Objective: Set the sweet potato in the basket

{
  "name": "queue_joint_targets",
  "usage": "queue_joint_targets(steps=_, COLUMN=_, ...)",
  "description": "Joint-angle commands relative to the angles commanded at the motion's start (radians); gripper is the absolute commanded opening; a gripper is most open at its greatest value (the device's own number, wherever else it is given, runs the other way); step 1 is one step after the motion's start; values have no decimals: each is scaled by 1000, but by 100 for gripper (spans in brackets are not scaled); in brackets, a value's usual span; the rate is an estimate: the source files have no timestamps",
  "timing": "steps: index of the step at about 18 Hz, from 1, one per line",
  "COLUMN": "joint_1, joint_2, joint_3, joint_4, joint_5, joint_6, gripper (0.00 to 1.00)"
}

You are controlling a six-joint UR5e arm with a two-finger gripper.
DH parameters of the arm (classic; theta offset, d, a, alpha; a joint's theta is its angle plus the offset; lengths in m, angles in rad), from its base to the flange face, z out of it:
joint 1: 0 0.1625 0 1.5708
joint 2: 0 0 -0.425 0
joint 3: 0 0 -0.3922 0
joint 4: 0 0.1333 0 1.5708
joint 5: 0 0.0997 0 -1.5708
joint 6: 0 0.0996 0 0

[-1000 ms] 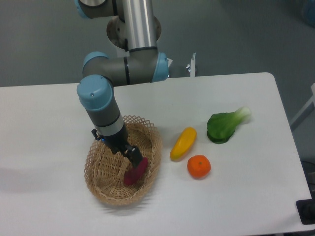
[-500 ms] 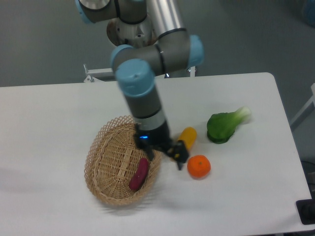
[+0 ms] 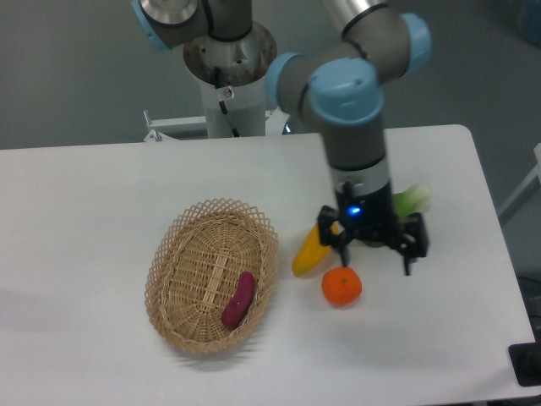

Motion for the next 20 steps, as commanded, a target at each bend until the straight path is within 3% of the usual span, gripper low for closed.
queue_joint_targets(steps=4, joint_1=58, joint_2=12, joint_3=-5, joint_4=-24, joint_5=-78, joint_6=75, gripper=100)
queue_joint_targets(steps=8, joint_1=88, joint_2=38, joint_3=-23, joint_4=-98, joint_5=-86, joint_6=147, gripper=100)
queue_joint_targets(steps=10, joint_1=91, joint_2=45, joint_3=-29, joint_4=-97, joint_5=-83, joint_6=215, gripper=100)
queue_joint_targets(steps=20, joint_1=108, joint_2=54, joint_3=-15, joint_4=-109, joint_5=67, joint_6=353, gripper=100)
